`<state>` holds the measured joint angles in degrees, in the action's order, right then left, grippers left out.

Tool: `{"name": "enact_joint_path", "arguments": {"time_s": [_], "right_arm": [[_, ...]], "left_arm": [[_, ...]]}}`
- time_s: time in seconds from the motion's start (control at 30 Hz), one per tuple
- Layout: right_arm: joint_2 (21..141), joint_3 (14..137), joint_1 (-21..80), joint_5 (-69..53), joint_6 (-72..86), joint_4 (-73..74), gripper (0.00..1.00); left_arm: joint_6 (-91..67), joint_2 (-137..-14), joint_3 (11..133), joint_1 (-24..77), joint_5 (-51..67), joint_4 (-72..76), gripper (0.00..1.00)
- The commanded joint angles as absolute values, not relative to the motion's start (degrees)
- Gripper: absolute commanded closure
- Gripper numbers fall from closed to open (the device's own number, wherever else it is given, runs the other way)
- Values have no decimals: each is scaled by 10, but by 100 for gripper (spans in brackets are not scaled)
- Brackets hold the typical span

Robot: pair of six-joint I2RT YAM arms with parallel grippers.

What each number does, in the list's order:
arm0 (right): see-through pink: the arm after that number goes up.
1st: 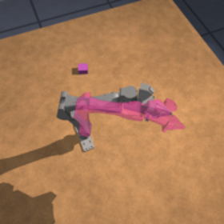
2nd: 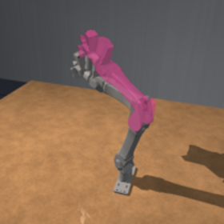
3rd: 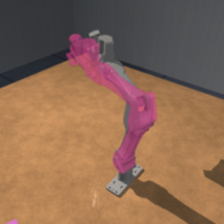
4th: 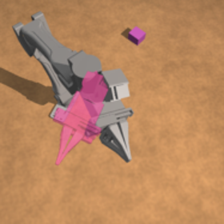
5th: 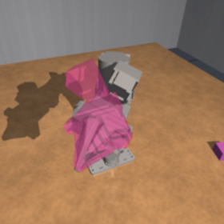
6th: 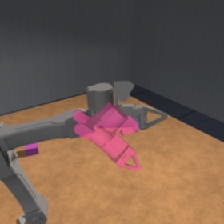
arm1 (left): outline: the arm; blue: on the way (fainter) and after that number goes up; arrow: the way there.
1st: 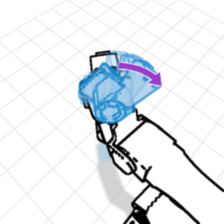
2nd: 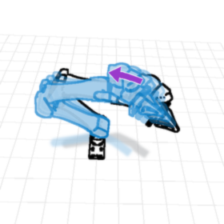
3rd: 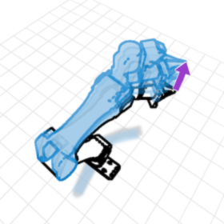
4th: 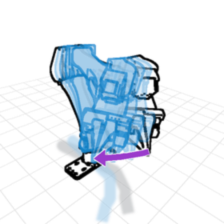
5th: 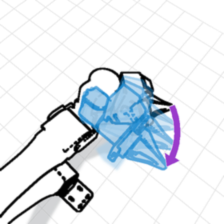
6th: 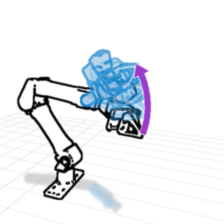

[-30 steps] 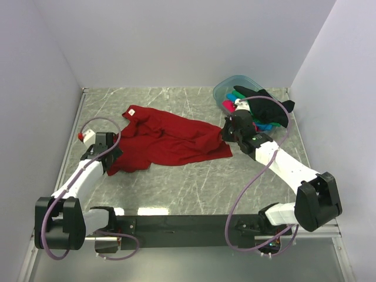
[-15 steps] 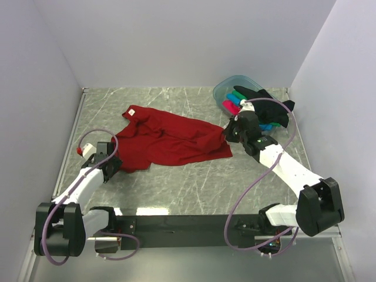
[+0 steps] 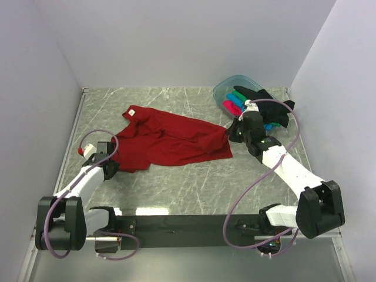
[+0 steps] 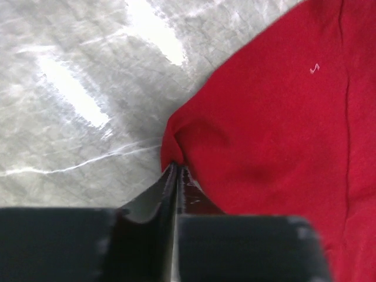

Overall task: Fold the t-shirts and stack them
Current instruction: Locate the corner of the tshirt

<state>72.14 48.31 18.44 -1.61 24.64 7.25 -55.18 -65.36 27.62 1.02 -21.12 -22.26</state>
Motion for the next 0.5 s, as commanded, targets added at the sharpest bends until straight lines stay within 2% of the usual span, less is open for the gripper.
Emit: {"name": "enact_joint_path", "arguments": {"time_s": [0.0, 0.13, 0.27, 0.47], "right_arm": [[704, 480, 178, -22, 250, 47, 100], [708, 481, 178, -15, 247, 54, 100], [714, 493, 171, -4, 240, 65, 100], [736, 566, 159, 18, 224, 100, 100]], "left_arm": [[-531, -671, 273, 7, -185, -195, 99], [-512, -665, 286, 7, -182, -191, 100], [-499, -609, 315, 7, -172, -206, 99], [-490, -559, 430, 6, -145, -238, 99]]}}
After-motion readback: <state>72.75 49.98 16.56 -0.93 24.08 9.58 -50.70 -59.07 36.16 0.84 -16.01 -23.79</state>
